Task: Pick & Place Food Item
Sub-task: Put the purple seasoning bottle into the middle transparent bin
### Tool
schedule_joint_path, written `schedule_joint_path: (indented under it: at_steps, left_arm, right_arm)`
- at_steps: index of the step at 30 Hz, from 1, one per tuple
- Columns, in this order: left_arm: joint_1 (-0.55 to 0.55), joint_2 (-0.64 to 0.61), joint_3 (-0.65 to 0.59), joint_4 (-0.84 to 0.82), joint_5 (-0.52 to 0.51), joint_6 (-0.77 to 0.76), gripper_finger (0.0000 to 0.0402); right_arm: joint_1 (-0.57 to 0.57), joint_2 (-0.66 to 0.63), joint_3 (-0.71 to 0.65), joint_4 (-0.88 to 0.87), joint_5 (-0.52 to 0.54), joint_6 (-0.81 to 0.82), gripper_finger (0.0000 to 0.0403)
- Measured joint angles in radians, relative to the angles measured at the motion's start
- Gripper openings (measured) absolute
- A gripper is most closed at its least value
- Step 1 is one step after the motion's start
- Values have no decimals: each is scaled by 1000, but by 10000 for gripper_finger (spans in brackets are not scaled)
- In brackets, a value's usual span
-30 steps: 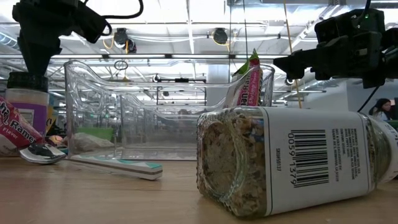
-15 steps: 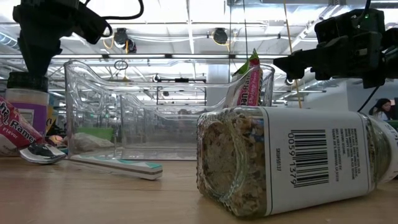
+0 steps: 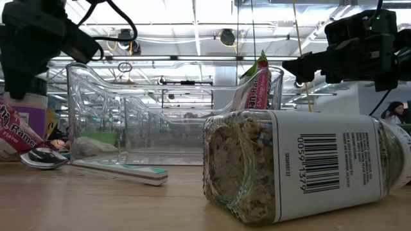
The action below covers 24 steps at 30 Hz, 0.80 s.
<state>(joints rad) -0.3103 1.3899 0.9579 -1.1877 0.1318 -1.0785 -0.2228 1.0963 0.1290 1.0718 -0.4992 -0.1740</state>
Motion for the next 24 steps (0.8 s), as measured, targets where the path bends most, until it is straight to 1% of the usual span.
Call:
schedule_joint_path:
  at_steps: [5, 12, 17, 21, 24]
  left_arm:
    - [0, 0, -1, 47, 0, 26, 293]
    - [0, 0, -1, 58, -1, 28, 269]
    - [0, 0, -1, 58, 0, 30, 240]
    - [0, -1, -1, 74, 19, 86, 218]
    - [0, -1, -1, 87, 42, 110, 216]
  right_arm:
    - [0, 0, 0, 0, 0, -4, 263]
    - [0, 0, 0, 0, 0, -4, 263]
    - [0, 0, 0, 0, 0, -4, 263]
    - [0, 0, 0, 0, 0, -4, 263]
    - [0, 0, 0, 0, 0, -4, 263]
